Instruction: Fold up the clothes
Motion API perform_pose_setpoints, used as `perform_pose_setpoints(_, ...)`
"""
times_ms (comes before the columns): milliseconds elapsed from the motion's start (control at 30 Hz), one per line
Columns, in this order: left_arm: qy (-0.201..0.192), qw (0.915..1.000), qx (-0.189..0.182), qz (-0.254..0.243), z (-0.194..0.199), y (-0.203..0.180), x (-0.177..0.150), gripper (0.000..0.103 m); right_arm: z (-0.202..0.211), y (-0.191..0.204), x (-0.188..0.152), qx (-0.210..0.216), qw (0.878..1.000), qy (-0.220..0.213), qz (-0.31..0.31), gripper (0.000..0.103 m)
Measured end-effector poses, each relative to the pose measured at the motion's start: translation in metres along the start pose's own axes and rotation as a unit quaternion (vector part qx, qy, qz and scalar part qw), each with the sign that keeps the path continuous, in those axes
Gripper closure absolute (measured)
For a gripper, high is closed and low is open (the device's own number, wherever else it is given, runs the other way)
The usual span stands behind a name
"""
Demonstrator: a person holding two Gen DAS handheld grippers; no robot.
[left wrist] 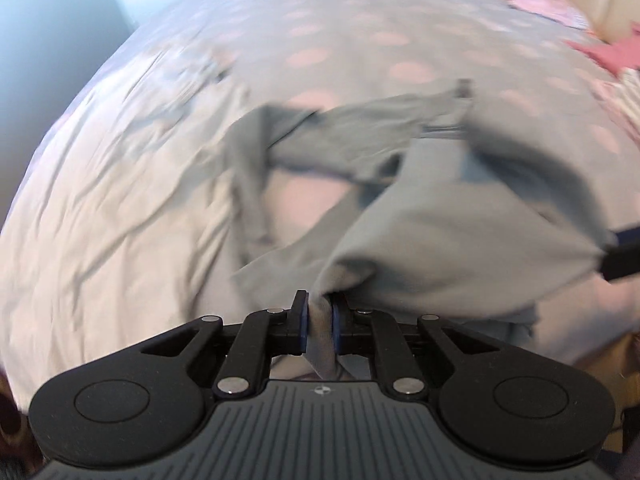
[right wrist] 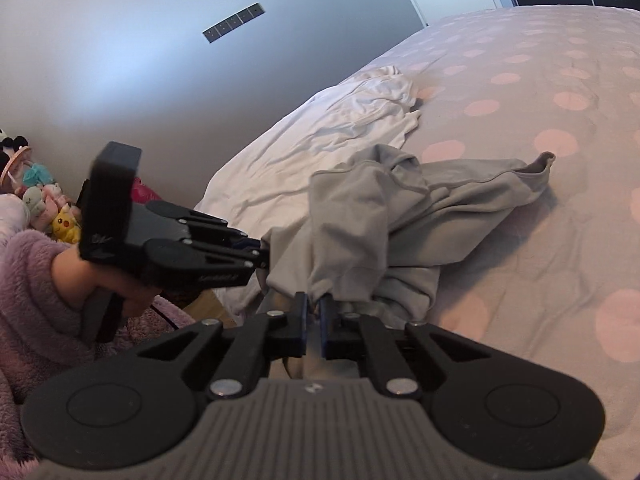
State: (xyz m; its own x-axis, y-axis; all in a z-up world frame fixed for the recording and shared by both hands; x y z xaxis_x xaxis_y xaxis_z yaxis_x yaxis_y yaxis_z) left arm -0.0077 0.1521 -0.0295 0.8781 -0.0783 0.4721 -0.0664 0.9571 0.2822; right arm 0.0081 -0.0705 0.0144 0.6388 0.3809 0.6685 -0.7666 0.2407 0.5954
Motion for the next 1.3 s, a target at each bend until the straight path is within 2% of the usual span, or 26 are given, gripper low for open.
perform_pose_setpoints(100, 0.023, 0.9996, 0.004, 0.013, -0.016, 0.009, -0.006, 0.092, -0.015, 0.006, -0.002, -0.004, 1.000, 0.014, 0.011, 0.093)
perform_pose_setpoints(167, 0.028, 0.9994, 0.022, 0.001, -0.020, 0.010, -0.011, 0.087, -0.024, 0.010, -0.004, -0.009, 0.999, 0.025, 0.023, 0.088)
perform_pose_setpoints(233, 0.029, 0.9991, 0.030, 0.009, -0.018, 0.016, -0.016, 0.083, -0.028, 0.011, -0.005, -0.017, 0.999, 0.031, 0.032, 0.082)
perform_pose_setpoints(267, 0.026, 0.9990, 0.032, 0.019, -0.015, 0.021, -0.017, 0.082, -0.027, 0.010, -0.004, -0.023, 0.999, 0.029, 0.034, 0.074)
perform_pose_setpoints(333, 0.020, 0.9985, 0.032, 0.039, -0.007, 0.028, -0.020, 0.075, -0.024, 0.006, -0.001, -0.038, 0.998, 0.026, 0.034, 0.074)
perform_pose_setpoints(400, 0.013, 0.9978, 0.026, 0.059, 0.004, 0.032, -0.021, 0.074, -0.022, -0.001, 0.000, -0.061, 0.997, 0.026, 0.030, 0.074)
perform_pose_setpoints(500, -0.011, 0.9976, -0.002, 0.068, 0.028, 0.028, -0.017, 0.074, -0.024, -0.009, -0.002, -0.080, 0.996, 0.029, 0.031, 0.074)
perform_pose_setpoints(700, -0.057, 0.9949, -0.066, 0.051, 0.065, 0.002, 0.000, 0.074, -0.037, -0.003, 0.000, -0.083, 0.995, 0.028, 0.052, 0.075)
perform_pose_setpoints(767, -0.068, 0.9917, -0.099, 0.045, 0.075, -0.008, 0.005, 0.065, -0.042, 0.000, 0.002, -0.078, 0.995, 0.025, 0.061, 0.075)
perform_pose_setpoints(867, -0.072, 0.9865, -0.142, 0.040, 0.080, -0.026, 0.010, 0.059, -0.051, 0.006, 0.005, -0.069, 0.995, 0.022, 0.075, 0.075)
perform_pose_setpoints(900, -0.068, 0.9860, -0.147, 0.041, 0.079, -0.029, 0.011, 0.062, -0.054, 0.008, 0.005, -0.066, 0.994, 0.023, 0.080, 0.075)
perform_pose_setpoints(1000, -0.051, 0.9865, -0.145, 0.058, 0.065, -0.030, 0.016, 0.058, -0.065, 0.012, 0.001, -0.050, 0.994, 0.035, 0.092, 0.078)
perform_pose_setpoints(1133, -0.015, 0.9742, -0.186, 0.127, 0.042, -0.018, 0.019, 0.058, -0.071, 0.015, -0.007, -0.038, 0.992, 0.050, 0.111, 0.077)
perform_pose_setpoints(1200, -0.015, 0.9723, -0.188, 0.138, 0.036, -0.017, 0.023, 0.058, -0.072, 0.013, -0.006, -0.036, 0.992, 0.049, 0.110, 0.077)
perform_pose_setpoints(1300, -0.036, 0.9769, -0.169, 0.126, 0.033, -0.023, 0.031, 0.060, -0.074, 0.009, -0.005, -0.031, 0.994, 0.046, 0.099, 0.077)
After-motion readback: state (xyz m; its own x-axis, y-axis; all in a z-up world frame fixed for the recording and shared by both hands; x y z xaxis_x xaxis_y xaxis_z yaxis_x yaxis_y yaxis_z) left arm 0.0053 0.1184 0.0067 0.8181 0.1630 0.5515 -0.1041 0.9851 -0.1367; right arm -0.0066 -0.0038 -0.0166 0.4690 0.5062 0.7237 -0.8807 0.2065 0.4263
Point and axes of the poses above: each gripper's, at about its wrist camera, not at the fingertips, and z roughly against the way its jaws point, y to its left, x to its top, the point moved 4 cm from there along -z, roughly the way its jaws point, and after that the axes turned 11 degrees about x, right-handed, at the moved point
